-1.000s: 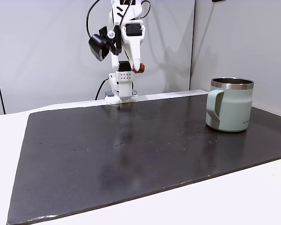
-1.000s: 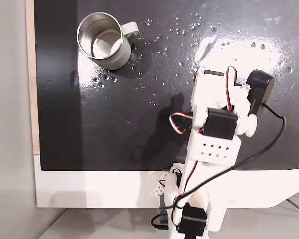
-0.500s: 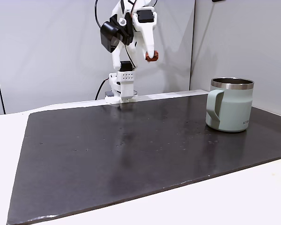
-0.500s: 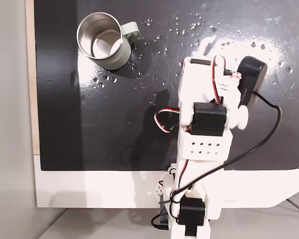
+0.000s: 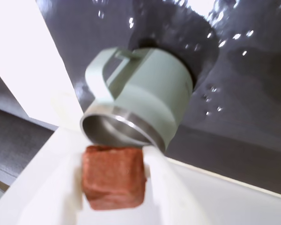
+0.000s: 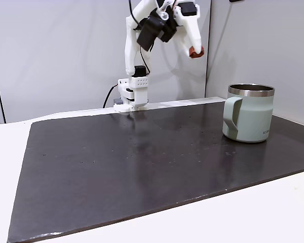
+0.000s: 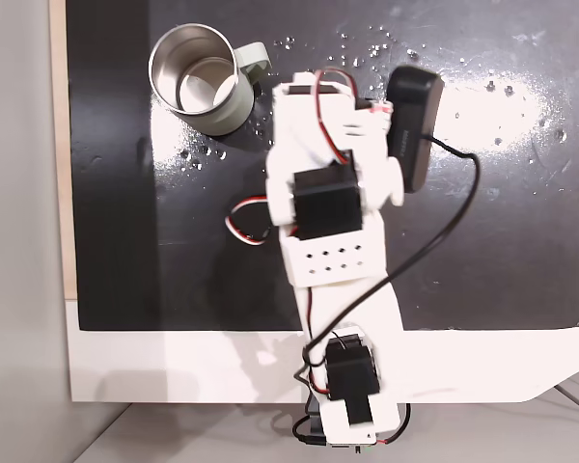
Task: Grasp a cube and put it in the cup.
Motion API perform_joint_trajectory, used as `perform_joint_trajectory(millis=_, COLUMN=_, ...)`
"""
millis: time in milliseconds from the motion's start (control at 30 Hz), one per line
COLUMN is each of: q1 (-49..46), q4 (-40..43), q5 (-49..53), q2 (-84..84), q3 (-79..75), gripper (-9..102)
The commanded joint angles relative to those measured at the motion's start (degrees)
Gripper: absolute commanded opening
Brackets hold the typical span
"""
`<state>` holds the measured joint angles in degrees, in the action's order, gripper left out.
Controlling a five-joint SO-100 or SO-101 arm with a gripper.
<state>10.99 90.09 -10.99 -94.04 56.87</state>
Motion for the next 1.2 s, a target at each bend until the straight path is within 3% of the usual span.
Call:
perform_joint_trajectory(millis=0, q1=2.5, q4=2.2, q5=-1.3, q2=4.7, q3=-11.5, gripper=8)
perform_joint_trajectory(millis=167, q1=4.8, q4=6.3, q5=-3.2, q2=14.5, q3=-25.7, gripper=8)
perform_joint_trajectory(millis=1167, q1=18.2, q4=2.0, q5=2.0, q2=37.4, q3=-45.7, gripper=8)
